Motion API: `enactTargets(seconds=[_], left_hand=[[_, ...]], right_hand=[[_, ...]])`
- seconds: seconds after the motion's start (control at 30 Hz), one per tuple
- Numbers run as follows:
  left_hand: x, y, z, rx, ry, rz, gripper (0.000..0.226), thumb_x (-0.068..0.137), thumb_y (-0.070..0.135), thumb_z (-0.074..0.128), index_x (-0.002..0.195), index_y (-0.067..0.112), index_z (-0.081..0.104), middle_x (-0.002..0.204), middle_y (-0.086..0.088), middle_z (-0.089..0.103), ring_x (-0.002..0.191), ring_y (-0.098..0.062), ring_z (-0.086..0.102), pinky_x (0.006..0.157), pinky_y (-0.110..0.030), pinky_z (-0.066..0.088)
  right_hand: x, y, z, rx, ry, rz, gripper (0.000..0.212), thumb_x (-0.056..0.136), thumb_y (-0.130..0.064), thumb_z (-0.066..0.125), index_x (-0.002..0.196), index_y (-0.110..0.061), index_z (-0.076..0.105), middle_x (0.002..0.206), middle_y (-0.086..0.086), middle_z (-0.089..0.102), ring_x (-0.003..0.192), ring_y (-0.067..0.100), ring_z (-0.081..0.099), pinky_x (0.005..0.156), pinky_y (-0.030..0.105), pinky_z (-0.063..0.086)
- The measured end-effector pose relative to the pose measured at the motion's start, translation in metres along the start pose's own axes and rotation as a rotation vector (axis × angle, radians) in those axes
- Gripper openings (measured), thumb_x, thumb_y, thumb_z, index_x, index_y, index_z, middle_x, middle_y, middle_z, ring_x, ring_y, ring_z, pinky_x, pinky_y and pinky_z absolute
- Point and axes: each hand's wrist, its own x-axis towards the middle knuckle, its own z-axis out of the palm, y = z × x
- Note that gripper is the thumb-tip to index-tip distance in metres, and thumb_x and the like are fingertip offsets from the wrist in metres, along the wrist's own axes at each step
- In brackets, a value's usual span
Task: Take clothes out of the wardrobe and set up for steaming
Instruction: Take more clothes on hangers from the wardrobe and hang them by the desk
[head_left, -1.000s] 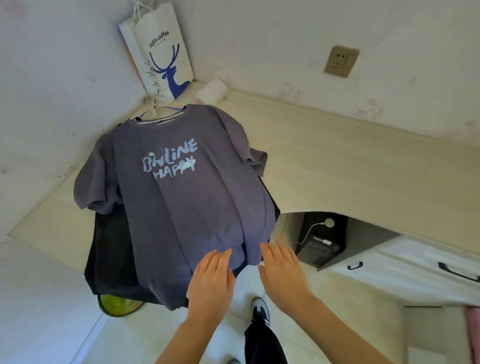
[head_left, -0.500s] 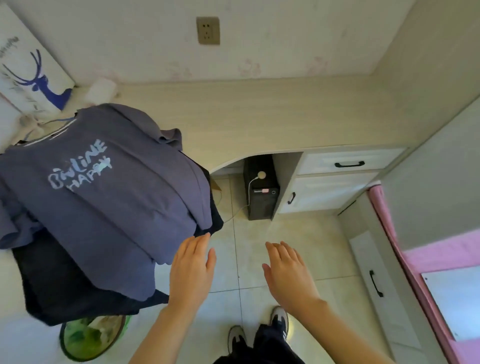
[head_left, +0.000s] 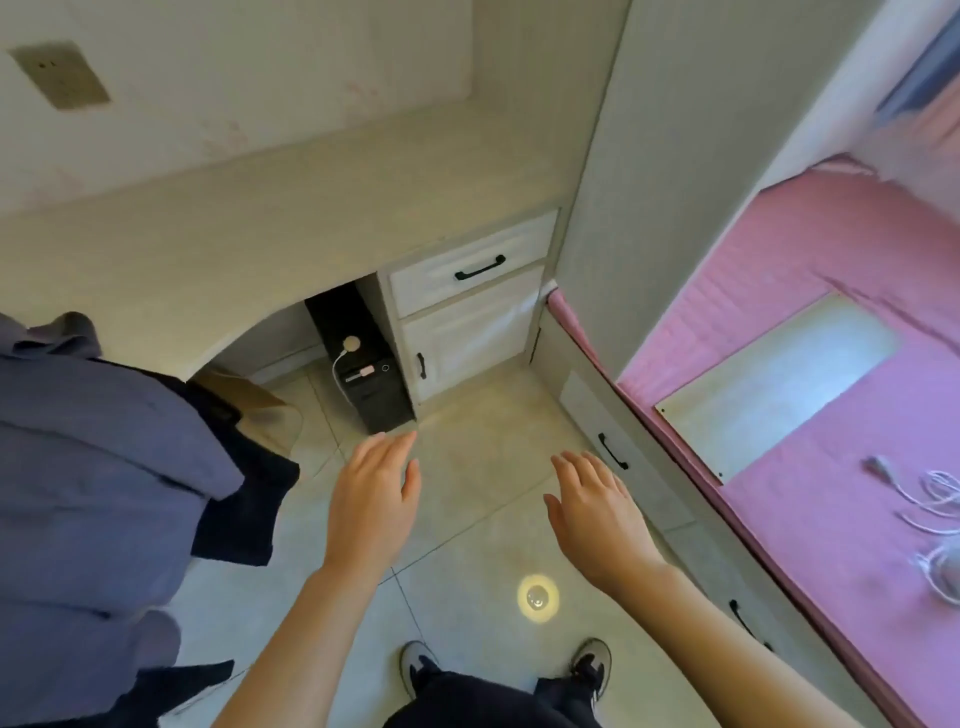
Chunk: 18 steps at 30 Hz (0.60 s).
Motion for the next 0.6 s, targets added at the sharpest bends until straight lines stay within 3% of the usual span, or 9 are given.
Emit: enactTargets(seconds=[0.23, 0.4, 0.6], left_hand=[[0.011, 0.136, 0.082, -0.005, -0.078, 0.17, 0.036, 0.094, 0.022, 0.051, 0.126, 0.008, 0.062, 0.118, -0.007, 0.067, 0.118, -0.026, 0.057, 0.096, -0.036, 0.046], [0.016, 0.224, 0.135, -0.011, -0.131, 0.261, 0.049, 0.09, 0.032, 0.036, 0.122, 0.008, 0.064, 0.114, -0.005, 0.069, 0.114, -0.027, 0.059, 0.095, -0.036, 0.05], [0.028, 0.298, 0.174, 0.018, -0.185, 0.374, 0.035, 0.091, 0.013, 0.054, 0.124, 0.01, 0.063, 0.122, -0.001, 0.066, 0.122, -0.023, 0.054, 0.099, -0.036, 0.048]], right_hand=[[-0.041, 0.131, -0.027, 0.017, 0.049, 0.125, 0.048, 0.094, -0.033, 0.054, 0.134, -0.009, 0.048, 0.137, 0.009, 0.053, 0.133, 0.03, 0.041, 0.109, 0.041, 0.035], [-0.06, 0.219, -0.039, 0.048, 0.098, 0.195, 0.045, 0.09, -0.028, 0.059, 0.128, -0.006, 0.052, 0.128, 0.011, 0.058, 0.124, 0.033, 0.05, 0.102, 0.043, 0.044], [-0.072, 0.287, -0.049, 0.055, 0.129, 0.269, 0.041, 0.087, -0.023, 0.063, 0.122, -0.004, 0.055, 0.121, 0.011, 0.061, 0.115, 0.032, 0.055, 0.093, 0.042, 0.049]])
